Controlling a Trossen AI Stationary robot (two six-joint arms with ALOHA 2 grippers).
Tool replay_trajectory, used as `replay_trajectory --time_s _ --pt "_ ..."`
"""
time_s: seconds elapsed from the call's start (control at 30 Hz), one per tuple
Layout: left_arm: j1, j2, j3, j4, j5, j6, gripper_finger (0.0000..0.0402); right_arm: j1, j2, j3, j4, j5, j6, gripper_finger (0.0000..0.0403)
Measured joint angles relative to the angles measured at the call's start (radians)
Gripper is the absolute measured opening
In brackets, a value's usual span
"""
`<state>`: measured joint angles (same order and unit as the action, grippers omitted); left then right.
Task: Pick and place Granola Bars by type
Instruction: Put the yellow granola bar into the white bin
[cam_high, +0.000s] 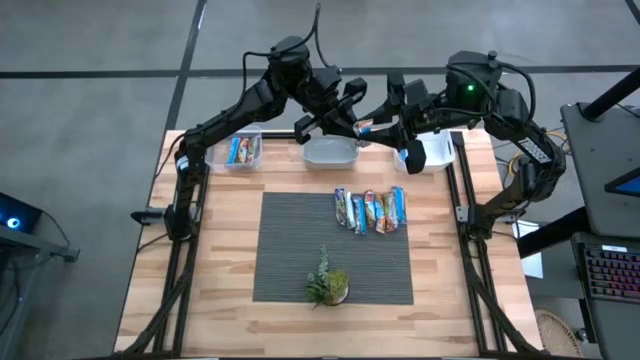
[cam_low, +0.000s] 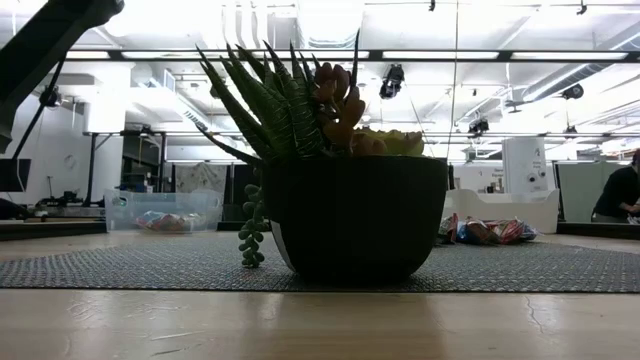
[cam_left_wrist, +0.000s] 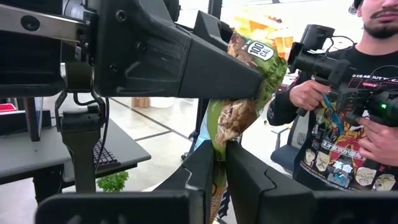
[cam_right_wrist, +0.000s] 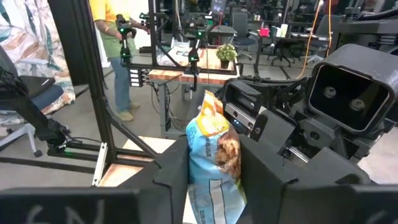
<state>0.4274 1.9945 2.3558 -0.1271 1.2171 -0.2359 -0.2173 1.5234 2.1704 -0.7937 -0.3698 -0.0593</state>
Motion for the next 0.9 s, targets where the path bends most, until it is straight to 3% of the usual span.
replay_trajectory --time_s 0.6,0.9 --pt "0.000 0.000 0.000 0.000 -0.012 -0.144 0.0028 0.000 0.000 0.000 -0.002 0.000 0.003 0.0086" --pt "0.000 0.000 0.000 0.000 -0.076 -0.177 0.0118 0.000 0.000 0.000 -0.002 0.000 0.005 0.0079"
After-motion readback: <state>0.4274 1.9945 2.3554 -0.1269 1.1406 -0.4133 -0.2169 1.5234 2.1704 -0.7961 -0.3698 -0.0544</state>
